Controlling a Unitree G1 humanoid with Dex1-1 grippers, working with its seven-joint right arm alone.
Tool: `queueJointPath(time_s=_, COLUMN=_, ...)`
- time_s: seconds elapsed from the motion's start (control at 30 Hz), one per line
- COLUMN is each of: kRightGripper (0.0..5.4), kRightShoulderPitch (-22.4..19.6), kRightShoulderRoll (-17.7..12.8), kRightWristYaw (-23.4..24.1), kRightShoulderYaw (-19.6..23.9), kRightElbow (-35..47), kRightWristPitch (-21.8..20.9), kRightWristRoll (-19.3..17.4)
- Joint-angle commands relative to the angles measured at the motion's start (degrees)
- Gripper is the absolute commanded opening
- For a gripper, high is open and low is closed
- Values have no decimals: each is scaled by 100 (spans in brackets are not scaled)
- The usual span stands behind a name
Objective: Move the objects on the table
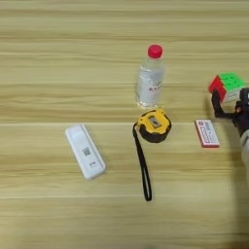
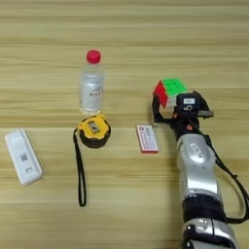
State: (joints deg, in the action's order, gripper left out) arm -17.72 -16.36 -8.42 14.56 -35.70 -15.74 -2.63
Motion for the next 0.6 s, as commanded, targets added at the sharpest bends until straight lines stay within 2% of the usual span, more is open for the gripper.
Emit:
queueJointPath(time_s=0.03, kRightGripper=538, kRightShoulderPitch=-884, kRightShoulderRoll=-392, kRightWristYaw=-131, kRightShoulderYaw=89, kRightElbow=-662, kRightWristPitch=-416, kRightWristRoll=-102)
queueJointPath(time_s=0.3, kRightGripper=538, kRightShoulderPitch=-1579, kRightShoulderRoll=-587, kRightWristYaw=-315, kRightShoulderYaw=115, kRightElbow=-2083, kRightWristPitch=-774, kRightWristRoll=-79)
queueJointPath(time_s=0.6, kRightGripper=538, kRightShoulderPitch=-1987, kRightShoulderRoll=-719, kRightWristYaw=-380, kRightShoulderYaw=108, kRightElbow=-2933, kRightWristPitch=-997, kRightWristRoll=-41)
